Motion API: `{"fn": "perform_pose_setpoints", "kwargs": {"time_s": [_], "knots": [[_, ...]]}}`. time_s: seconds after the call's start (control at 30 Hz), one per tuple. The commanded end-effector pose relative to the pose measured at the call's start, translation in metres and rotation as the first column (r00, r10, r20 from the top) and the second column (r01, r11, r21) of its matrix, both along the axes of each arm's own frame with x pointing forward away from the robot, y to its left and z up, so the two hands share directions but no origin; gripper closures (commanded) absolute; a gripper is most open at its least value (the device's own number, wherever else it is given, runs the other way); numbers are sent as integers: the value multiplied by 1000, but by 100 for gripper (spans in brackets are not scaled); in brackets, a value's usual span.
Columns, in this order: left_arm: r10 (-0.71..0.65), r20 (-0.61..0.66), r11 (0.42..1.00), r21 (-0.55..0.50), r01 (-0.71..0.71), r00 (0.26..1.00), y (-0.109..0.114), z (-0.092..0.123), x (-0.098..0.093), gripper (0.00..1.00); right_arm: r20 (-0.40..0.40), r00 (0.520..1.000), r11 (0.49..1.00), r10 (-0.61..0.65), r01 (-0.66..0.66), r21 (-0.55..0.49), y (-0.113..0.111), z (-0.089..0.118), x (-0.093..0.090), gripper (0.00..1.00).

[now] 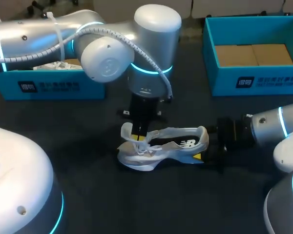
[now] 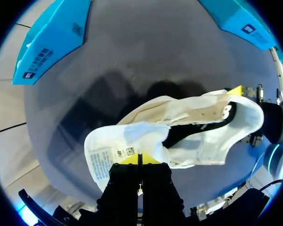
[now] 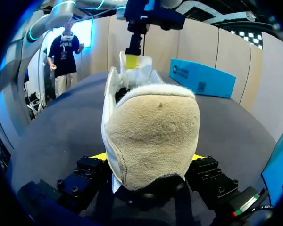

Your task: Take the shoe out of the shoebox, open the shoe tongue, remove and reinsert the insole, then place the shoe into the shoebox

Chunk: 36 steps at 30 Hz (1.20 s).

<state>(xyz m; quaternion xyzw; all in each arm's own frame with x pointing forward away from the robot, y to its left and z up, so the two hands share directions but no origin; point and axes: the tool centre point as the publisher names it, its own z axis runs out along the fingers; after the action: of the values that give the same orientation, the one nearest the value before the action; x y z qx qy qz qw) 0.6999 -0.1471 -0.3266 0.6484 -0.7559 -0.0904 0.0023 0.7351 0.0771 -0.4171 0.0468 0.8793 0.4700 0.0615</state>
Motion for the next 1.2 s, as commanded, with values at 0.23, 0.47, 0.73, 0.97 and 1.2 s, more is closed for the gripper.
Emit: {"fn": "perform_pose_setpoints", "kwargs": {"time_s": [0.23, 0.47, 0.73, 0.97, 1.2], "knots": [[-8, 29, 1000, -5, 9, 1000, 3, 16, -2, 92, 1, 1000, 1000, -1, 1, -2, 1, -2, 0, 100], [10, 36, 1000, 13, -11, 999, 8, 17, -2, 0, 1, 1000, 1000, -1, 1, -2, 1, -2, 0, 100], [40, 51, 999, 26, -41, 998, 14, 20, 2, 0, 1, 1000, 1000, -1, 1, -2, 1, -2, 0, 100], [55, 60, 998, 4, -55, 997, 18, 29, 8, 0, 1, 1000, 1000, -1, 1, -2, 1, -2, 0, 100], [-12, 32, 996, -90, 15, 999, 15, 41, 11, 0, 1, 1000, 1000, -1, 1, -2, 1, -2, 0, 100]]}}
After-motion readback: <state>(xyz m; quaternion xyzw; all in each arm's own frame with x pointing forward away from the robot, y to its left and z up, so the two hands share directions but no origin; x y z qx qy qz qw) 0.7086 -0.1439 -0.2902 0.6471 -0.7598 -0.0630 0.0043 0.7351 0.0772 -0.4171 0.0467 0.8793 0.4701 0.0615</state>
